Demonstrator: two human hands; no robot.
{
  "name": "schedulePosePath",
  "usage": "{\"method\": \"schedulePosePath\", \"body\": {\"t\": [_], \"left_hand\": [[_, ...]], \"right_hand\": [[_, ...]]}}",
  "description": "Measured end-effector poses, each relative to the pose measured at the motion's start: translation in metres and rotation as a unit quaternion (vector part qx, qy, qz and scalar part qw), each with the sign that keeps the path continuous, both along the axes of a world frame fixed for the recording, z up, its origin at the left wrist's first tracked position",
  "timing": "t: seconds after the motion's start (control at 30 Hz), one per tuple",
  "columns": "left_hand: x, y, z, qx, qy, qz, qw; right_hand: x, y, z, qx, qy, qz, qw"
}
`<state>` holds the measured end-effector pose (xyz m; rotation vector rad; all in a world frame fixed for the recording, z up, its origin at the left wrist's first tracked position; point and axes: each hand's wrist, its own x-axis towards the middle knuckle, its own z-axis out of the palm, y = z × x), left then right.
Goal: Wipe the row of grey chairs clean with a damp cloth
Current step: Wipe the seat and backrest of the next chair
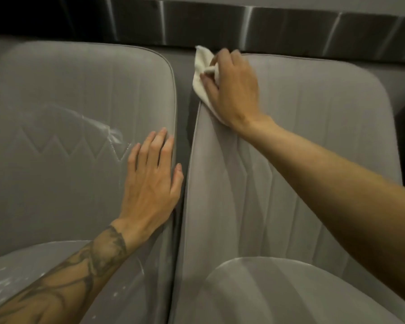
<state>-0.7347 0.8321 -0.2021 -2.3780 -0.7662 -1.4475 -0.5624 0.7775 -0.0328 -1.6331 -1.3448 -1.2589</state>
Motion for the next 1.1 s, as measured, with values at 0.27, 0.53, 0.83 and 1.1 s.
{"method": "schedulePosePath", "body": {"t": [0.27, 0.53, 0.83, 1.1], "left_hand": [[-0.044, -0.009, -0.042, -0.031, 0.077, -0.027, 0.996], [-0.072, -0.026, -0.076, -0.103, 0.144, -0.036, 0.984], [-0.116, -0.046, -0.103, -0.18, 0.24, -0.072, 0.951], [-0.106, -0.09, -0.116, -0.251, 0.257, -0.064, 0.931]], "right_hand": [[-0.055, -0.074, -0.18, -0.138, -0.038, 0.141, 0.98], [-0.058, -0.048, -0.127, -0.07, 0.095, 0.078, 0.99], [-0.12, -0.152, -0.285, -0.38, 0.241, 0.168, 0.877], [-0.014, -0.265, -0.288, -0.353, 0.348, -0.127, 0.859]]}}
